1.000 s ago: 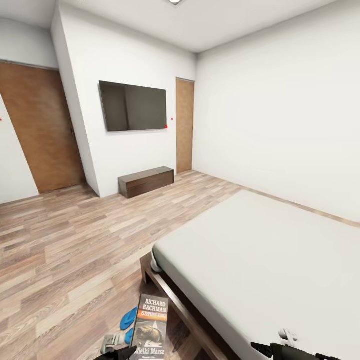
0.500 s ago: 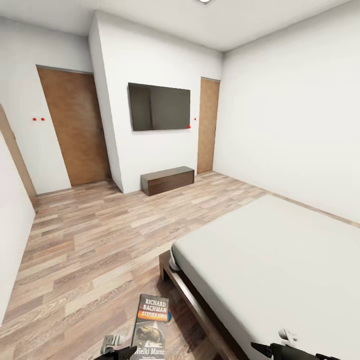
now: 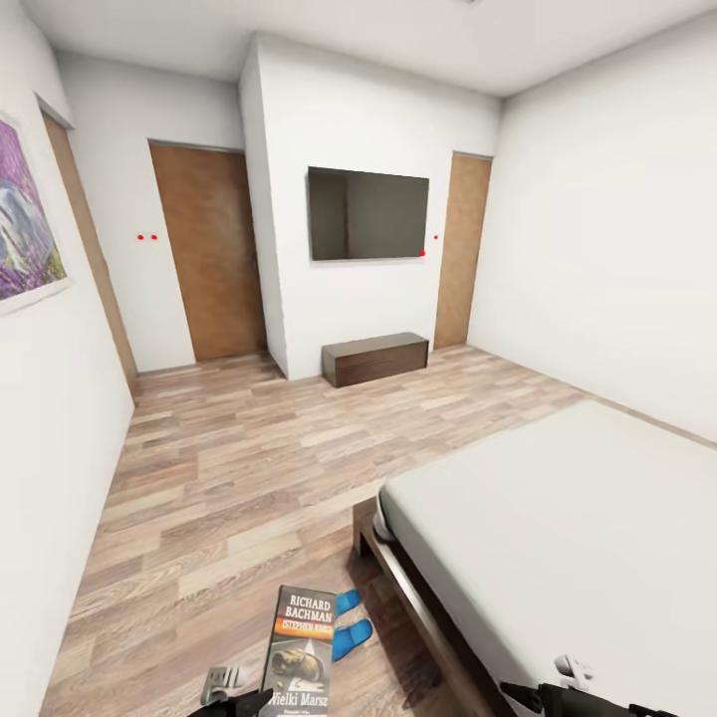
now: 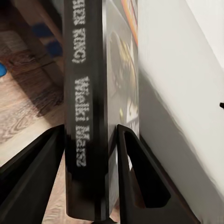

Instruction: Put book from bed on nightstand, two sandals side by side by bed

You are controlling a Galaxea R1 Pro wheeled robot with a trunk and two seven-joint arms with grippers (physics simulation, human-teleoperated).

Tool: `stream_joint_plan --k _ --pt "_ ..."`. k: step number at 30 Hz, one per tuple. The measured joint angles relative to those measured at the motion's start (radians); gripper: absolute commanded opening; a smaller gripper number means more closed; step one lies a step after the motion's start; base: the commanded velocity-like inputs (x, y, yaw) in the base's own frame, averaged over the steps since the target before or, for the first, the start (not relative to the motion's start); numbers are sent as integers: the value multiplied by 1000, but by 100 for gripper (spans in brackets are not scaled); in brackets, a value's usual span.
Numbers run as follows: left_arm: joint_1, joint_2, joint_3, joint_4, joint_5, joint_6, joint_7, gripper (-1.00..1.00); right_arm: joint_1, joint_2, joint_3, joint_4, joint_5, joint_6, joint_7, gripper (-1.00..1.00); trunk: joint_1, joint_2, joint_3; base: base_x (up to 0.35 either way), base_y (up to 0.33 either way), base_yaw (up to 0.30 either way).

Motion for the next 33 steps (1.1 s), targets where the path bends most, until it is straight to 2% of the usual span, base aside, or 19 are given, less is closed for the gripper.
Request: stream_joint_plan --k 28,33 --pt "0 0 0 20 0 -1 4 -100 0 -1 0 0 -1 0 0 100 0 0 0 0 0 291" --pt "0 0 -1 20 1 -1 4 -100 0 -1 0 0 -2 0 3 100 0 0 0 0 0 191"
